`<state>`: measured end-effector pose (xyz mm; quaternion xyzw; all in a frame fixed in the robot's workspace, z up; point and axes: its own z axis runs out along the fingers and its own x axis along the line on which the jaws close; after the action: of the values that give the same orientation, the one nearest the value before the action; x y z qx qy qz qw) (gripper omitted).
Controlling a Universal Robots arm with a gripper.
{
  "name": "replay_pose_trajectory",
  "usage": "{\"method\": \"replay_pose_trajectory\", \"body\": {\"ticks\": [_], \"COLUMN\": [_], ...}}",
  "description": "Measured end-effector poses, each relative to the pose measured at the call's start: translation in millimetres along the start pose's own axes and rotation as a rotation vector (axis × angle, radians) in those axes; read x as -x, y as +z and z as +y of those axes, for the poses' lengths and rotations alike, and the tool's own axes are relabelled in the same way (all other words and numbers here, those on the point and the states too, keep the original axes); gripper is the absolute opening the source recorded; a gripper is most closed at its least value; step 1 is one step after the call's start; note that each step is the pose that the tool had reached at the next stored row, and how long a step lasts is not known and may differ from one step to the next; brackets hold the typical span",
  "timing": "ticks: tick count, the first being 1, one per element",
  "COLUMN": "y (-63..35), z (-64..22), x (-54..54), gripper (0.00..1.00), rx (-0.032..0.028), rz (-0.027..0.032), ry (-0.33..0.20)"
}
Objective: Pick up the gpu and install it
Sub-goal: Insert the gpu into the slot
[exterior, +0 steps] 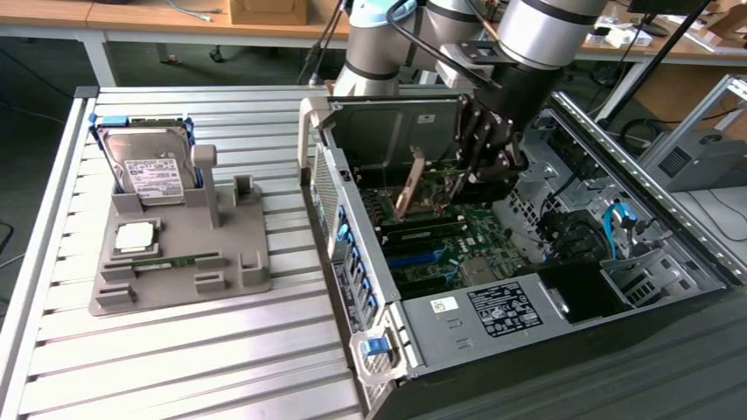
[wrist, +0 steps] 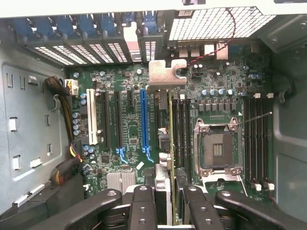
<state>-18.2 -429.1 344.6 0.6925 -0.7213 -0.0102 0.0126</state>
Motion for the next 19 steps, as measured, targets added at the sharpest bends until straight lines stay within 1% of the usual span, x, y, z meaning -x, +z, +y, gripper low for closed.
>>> {"method": "replay_pose_trajectory", "body": {"ticks": [11,19], "y": [3.7,7.3], "z": [1.5,3.3], "x": [-6.3,-6.1], "gripper": [0.27,0.27], "rx": [0.0000,0.0000], "rz": [0.0012,0.0011], "ry": [0.000,0.000]}}
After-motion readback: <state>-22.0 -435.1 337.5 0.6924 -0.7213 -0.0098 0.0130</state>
